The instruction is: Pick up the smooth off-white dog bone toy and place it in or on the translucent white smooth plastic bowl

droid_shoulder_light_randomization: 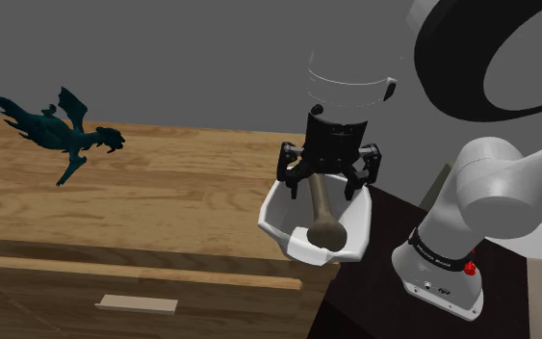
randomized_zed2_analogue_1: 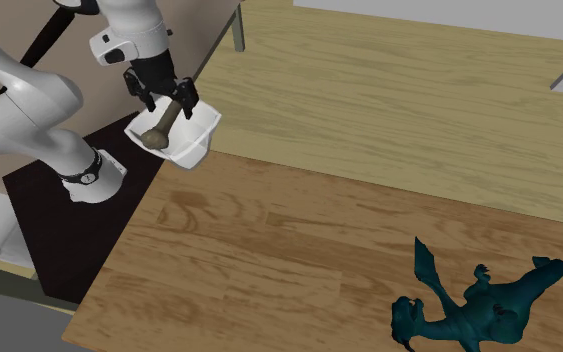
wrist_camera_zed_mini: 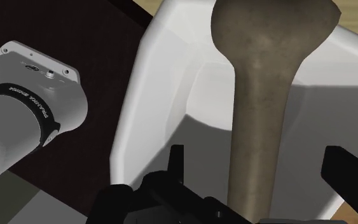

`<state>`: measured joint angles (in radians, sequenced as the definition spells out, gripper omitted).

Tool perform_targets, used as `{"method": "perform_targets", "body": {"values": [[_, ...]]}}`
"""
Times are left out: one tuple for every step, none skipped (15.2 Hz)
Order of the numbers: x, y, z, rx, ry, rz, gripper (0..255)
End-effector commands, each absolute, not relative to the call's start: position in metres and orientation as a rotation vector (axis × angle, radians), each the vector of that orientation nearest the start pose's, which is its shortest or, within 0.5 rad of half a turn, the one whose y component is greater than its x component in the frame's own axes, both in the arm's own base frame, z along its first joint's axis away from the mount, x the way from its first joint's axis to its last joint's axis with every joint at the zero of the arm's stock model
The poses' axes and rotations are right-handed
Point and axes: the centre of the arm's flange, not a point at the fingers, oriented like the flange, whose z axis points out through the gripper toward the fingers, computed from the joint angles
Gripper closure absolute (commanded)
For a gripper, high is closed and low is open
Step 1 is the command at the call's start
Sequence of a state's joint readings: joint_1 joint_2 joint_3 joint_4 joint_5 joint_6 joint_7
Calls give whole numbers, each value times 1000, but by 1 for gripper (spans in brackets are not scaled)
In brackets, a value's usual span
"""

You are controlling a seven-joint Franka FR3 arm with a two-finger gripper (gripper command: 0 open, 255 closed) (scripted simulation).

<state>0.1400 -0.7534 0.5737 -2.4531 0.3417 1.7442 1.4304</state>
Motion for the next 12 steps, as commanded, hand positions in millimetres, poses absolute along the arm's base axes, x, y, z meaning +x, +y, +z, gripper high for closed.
{"method": "perform_targets", "body": {"values": [[235,274,514,-2856,1419,-37,0],[235,275,527,-2856,1419,-37,0],[235,275,540,-2856,1419,-37,0],[235,276,550,-2856,1419,-37,0],[235,276,550,-2856,1419,-37,0],[235,276,550,-2856,1419,-37,0],[235,276,550,-2856,1419,-37,0],[235,276,550,-2856,1419,-37,0],[235,276,550,-2856,1419,-37,0],[235,276,550,-2856,1419,-37,0],[235,276,550,-2856,1419,-37,0],[235,276,550,-2856,1419,-37,0]]}}
